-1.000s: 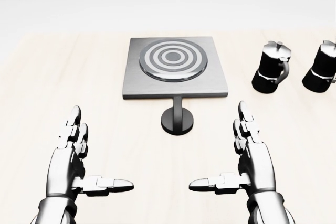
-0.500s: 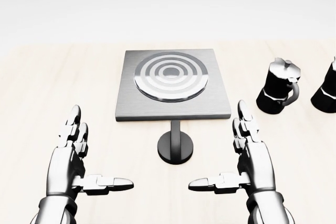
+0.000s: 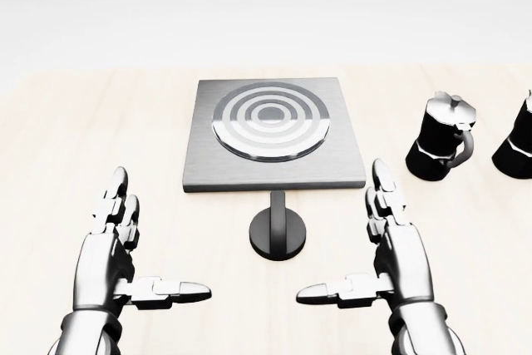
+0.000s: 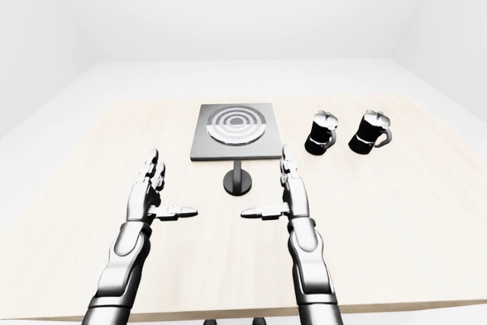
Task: Turn off the stove.
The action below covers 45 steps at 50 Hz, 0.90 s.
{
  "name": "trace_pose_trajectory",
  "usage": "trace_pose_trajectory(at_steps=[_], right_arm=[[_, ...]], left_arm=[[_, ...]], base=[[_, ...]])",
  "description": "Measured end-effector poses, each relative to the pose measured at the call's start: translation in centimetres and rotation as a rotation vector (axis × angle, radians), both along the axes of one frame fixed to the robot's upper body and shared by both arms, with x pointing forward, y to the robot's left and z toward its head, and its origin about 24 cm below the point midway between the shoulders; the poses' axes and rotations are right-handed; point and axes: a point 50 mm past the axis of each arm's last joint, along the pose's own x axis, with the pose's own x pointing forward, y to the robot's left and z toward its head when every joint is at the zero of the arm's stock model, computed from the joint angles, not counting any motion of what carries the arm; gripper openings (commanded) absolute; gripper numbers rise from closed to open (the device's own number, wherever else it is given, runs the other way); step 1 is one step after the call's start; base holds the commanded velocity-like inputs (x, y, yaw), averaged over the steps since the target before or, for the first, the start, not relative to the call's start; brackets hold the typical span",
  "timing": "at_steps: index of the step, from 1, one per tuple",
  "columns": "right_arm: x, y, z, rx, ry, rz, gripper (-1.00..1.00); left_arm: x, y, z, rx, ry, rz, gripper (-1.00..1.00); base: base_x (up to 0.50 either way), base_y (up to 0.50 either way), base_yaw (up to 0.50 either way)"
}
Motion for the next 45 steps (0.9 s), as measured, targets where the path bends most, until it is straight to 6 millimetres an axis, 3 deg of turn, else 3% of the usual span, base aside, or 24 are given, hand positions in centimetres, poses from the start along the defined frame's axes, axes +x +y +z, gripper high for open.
trace_pose_trajectory(at_steps=[6,19,32,45], right_arm=[[0.0,0.0,0.0,-0.001,0.004,-0.003,1.0],[0.1,-0.2,-0.3,0.005,0.018,-0.016,1.0],[0.2,-0.2,-0.4,-0.001,0.023,-0.021,1.0],[0.1,-0.3,-0.4,-0.006,0.024,-0.028,1.0]], left_arm=[[0.0,0.0,0.1,-0.002,-0.001,0.001,1.0],[0.8,1.5,1.4,-0.069,-0.018,0.098,1.0],[0.9,5.0,3.7,-0.131,-0.103,0.311,1.0],[-0.5,8.4,5.3,-0.217,-0.191,0.512,1.0]], base=[[0.34,0.0,0.0],[0.0,0.0,0.0],[0.0,0.0,0.0],[0.0,0.0,0.0]])
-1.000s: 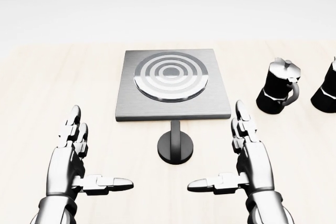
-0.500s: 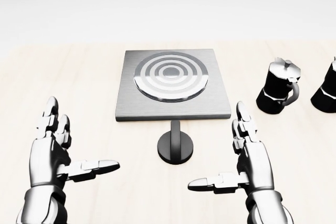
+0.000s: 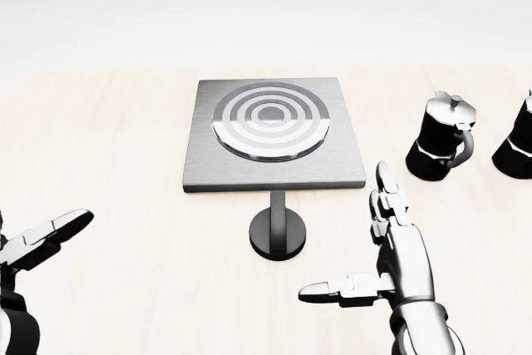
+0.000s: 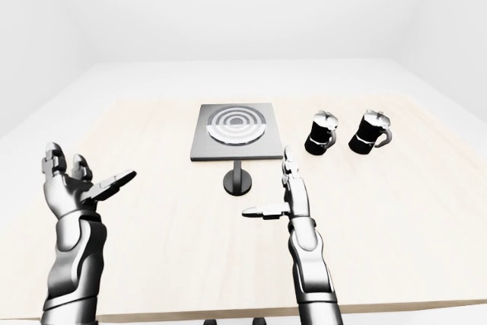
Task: Turn off the stove.
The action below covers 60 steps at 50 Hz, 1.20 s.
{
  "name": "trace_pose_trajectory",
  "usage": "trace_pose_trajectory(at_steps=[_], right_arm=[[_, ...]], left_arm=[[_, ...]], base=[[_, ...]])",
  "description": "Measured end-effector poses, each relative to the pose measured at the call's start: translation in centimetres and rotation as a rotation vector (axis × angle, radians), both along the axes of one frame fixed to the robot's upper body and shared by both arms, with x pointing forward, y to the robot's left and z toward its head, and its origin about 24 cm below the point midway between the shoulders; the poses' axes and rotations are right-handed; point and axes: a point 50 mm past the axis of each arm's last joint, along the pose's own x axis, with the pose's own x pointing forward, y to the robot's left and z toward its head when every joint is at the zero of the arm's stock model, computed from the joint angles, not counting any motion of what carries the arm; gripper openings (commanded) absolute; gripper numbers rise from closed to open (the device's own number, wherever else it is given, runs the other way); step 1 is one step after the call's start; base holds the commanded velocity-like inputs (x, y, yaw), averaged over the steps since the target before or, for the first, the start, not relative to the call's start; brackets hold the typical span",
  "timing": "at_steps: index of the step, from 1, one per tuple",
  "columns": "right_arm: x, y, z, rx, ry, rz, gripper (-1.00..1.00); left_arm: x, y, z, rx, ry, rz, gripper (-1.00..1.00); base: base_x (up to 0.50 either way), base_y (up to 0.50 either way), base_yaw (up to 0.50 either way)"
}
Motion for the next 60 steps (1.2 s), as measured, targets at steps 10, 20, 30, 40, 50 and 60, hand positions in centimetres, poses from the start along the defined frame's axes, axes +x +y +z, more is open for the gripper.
trace_pose_trajectory(at_steps=[10,20,30,40,50,60], right_arm=[[0.0,0.0,0.0,-0.002,0.0,-0.001,1.0],[0.0,0.1,0.0,-0.007,0.004,0.001,1.0],[-0.1,0.1,0.1,-0.006,0.002,0.003,1.0],[-0.1,0.1,0.1,-0.006,0.002,0.001,1.0],[-0.1,0.1,0.1,-0.007,0.001,-0.002,1.0],[-0.1,0.1,0.1,-0.013,-0.002,-0.002,1.0]], left_arm=[[-1.2,1.9,0.7,-0.048,-0.054,0.126,1.0],[-2.2,3.3,0.7,-0.056,-0.072,0.232,1.0],[-3.5,4.8,0.6,-0.059,-0.058,0.346,1.0],[-5.1,6.4,0.3,-0.058,-0.047,0.412,1.0],[-6.4,7.8,-0.1,-0.063,-0.039,0.445,1.0],[-6.9,8.5,-0.3,-0.061,-0.031,0.449,1.0]], base=[[0.0,0.0,0.0],[0.0,0.0,0.0],[0.0,0.0,0.0],[0.0,0.0,0.0],[0.0,0.0,0.0],[0.0,0.0,0.0]])
